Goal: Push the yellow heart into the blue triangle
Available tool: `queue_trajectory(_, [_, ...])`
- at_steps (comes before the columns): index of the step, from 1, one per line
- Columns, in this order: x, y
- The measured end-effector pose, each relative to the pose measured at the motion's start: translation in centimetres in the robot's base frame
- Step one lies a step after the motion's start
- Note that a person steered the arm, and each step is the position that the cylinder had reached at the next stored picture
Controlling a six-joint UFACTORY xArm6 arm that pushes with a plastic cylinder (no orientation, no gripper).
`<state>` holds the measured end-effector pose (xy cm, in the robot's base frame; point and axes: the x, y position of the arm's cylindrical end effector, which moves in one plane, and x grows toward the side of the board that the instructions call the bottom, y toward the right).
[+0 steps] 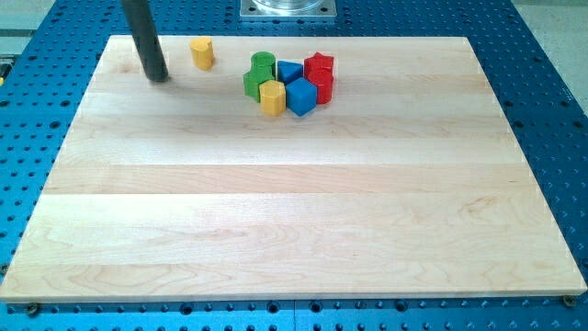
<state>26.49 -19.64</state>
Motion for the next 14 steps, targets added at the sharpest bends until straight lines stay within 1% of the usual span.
queue_trajectory(1, [-1.8,3.0])
queue_trajectory(2, [-1.8,10.8])
queue_trajectory(3, [-2.8,5.5])
queue_trajectory(4, [-4.4,3.3])
queue_trajectory(5, [-5.1,8.7])
queue_trajectory(6, [-4.3,13.2])
queue_trajectory(7, [-4.6,9.3])
queue_trajectory(8, [-5.2,8.5])
queue_trajectory(9, [-5.1,12.5])
queue_trajectory(10, [-7.1,13.3])
queue_trajectory(11, [-5.3,14.8])
queue_trajectory(12, [-2.2,16.0])
queue_trajectory(13, [-5.1,16.4])
queue_trajectory(14, [-5.3,17.5])
